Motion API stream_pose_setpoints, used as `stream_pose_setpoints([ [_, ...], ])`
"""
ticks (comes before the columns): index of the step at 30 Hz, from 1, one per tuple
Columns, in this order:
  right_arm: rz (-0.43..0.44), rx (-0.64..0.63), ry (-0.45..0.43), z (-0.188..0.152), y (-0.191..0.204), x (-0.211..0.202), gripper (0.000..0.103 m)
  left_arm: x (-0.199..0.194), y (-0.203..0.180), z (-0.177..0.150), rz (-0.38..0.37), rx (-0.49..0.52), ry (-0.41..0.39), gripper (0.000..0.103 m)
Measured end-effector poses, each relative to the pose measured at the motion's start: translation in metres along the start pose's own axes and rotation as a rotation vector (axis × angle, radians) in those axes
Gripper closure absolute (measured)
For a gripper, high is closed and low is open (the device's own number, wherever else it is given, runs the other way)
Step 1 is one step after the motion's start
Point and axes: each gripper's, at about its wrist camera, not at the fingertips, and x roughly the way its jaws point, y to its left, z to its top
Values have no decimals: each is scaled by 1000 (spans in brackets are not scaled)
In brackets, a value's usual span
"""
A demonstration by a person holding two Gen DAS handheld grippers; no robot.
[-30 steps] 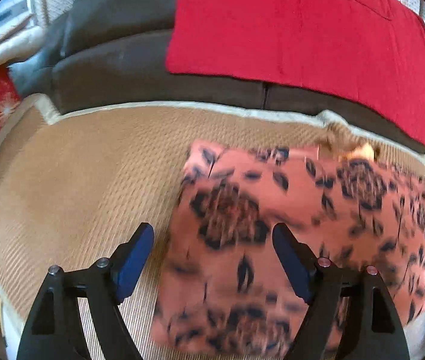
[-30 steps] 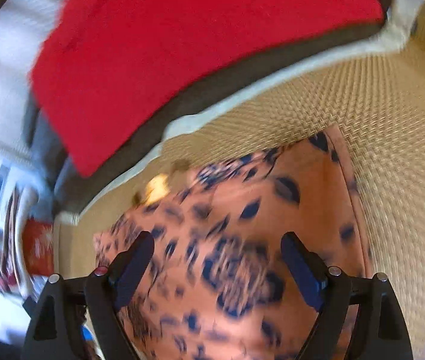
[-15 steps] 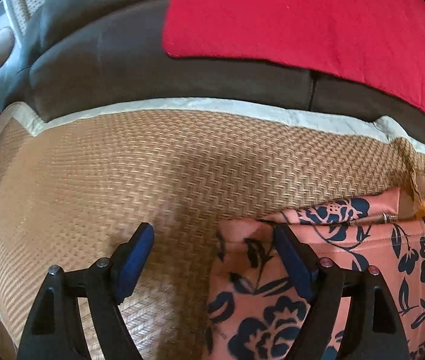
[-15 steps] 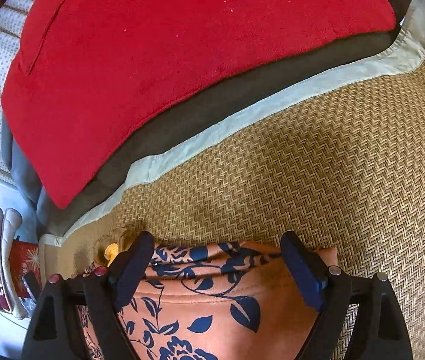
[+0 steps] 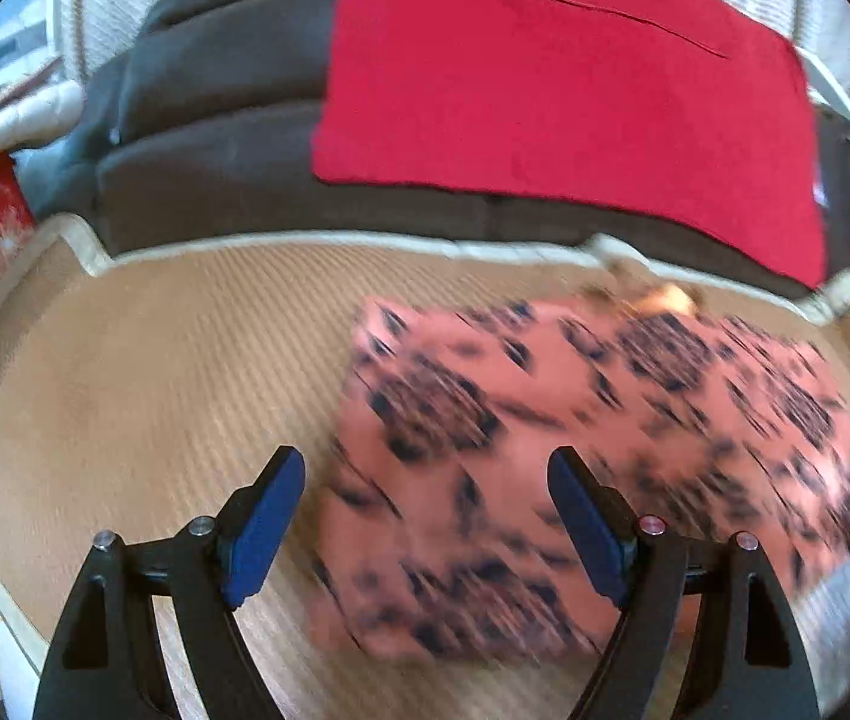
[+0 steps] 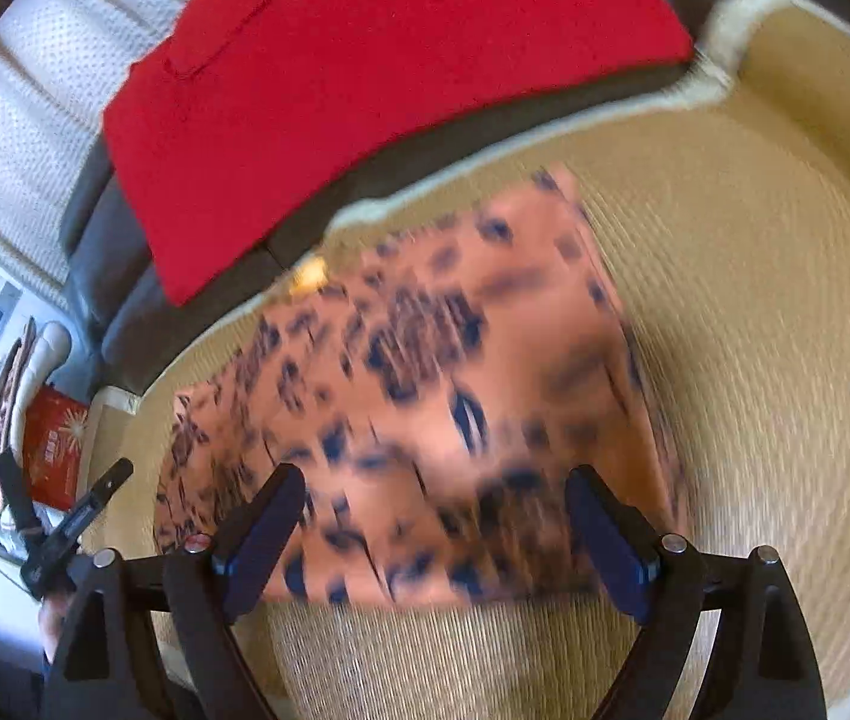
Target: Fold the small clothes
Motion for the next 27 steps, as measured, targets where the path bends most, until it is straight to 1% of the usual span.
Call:
stream_pose_setpoints([
  [2, -2, 54, 29, -13, -15, 4, 13, 2, -2, -15, -19, 3, 17, 19],
  [4, -1, 76, 5, -18, -27, 4, 13, 5, -7, -27, -33, 8, 46, 19],
  [6, -3, 131, 17, -17, -42, 5, 13, 21, -8, -40, -21, 22, 123, 19],
  [7, 18, 157, 11, -15, -46, 4, 13, 31, -6, -48, -9, 26, 175, 20],
  [8, 14, 174, 7, -13, -48, 0, 13, 36, -3, -53, 1, 21, 200, 20],
  [9, 3, 177, -8, -11, -46, -7, 12, 39, 2, -54, 12, 15, 209, 20],
  [12, 26, 131, -62, -11, -30, -29, 12, 29, 9, -55, 36, 6, 180, 20],
  [14, 43, 77, -67, -13, -23, -34, 11, 23, 12, -51, 53, 7, 168, 20],
  [15, 36, 61, -59, -14, -26, -31, 11, 21, 14, -50, 59, 2, 162, 20],
  [16, 20, 68, -48, -15, -30, -27, 11, 18, 17, -47, 61, -3, 155, 20],
  [17, -20, 118, -17, -15, -44, -19, 11, 14, 19, -44, 70, -8, 145, 20],
  [19, -36, 196, 9, -18, -58, -12, 11, 8, 24, -40, 83, -9, 134, 20],
  [20, -23, 216, -5, -18, -61, -18, 11, 6, 26, -39, 88, -8, 127, 20],
  [23, 5, 155, -58, -12, -44, -39, 11, 2, 27, -43, 100, -9, 123, 20],
  [26, 61, 95, -73, -6, -28, -45, 11, 3, 25, -42, 92, -16, 122, 19],
  [27, 67, 76, -72, -7, -26, -43, 11, 3, 25, -41, 88, -19, 121, 20],
])
